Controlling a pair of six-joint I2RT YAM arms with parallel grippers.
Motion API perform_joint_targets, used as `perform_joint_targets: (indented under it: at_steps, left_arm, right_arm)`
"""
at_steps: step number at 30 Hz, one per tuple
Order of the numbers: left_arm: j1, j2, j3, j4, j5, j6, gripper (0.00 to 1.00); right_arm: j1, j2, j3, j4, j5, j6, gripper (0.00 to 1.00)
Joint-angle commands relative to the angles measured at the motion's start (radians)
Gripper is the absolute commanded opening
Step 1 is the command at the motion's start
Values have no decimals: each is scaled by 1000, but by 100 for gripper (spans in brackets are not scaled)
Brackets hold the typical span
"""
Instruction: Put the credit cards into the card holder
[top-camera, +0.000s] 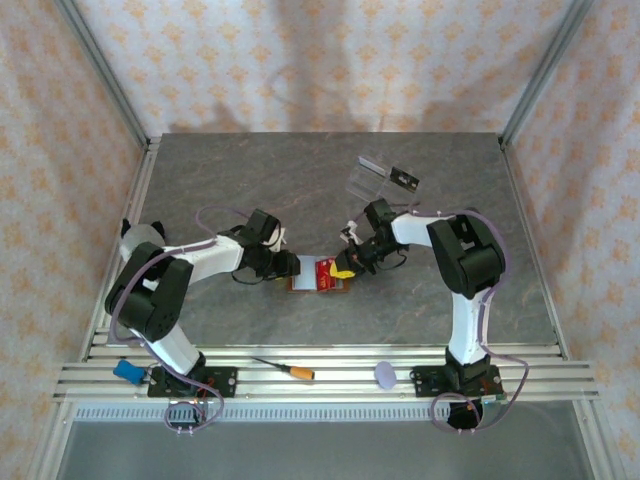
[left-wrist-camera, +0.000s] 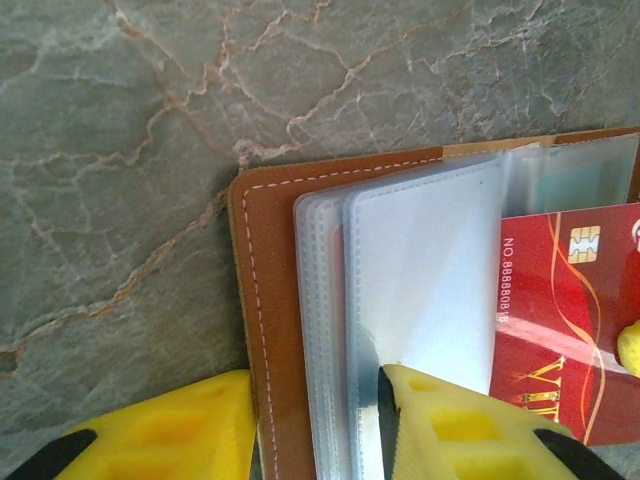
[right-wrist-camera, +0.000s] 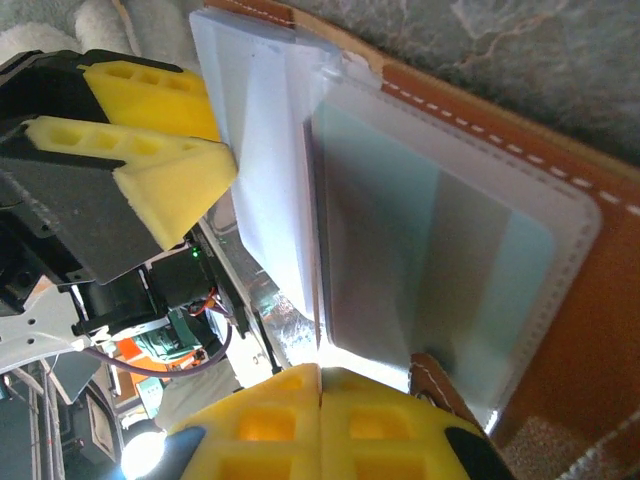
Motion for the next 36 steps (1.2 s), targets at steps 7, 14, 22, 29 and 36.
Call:
perform_joint_targets:
  at_steps: [7,14,22,29,36]
  left_arm:
    - [4,16,21,-46,-45,35,35]
    - [4,22,24,-62,-58,48,32]
    - [3,14,26,-79,-74,57,32]
    - [3,12,17,-76,-84,55,31]
    - [3,-2,-7,-66,-91,49,30]
  right_arm:
    - [5,58,65,-57,-42,-37,0]
    - [4,86,88,-64,-36,-37,0]
    - [1,115,132,-66,-26,-24,0]
    - [-2,126,146,-35,-6,18,0]
    - [-2,133,111,74,3,118,0]
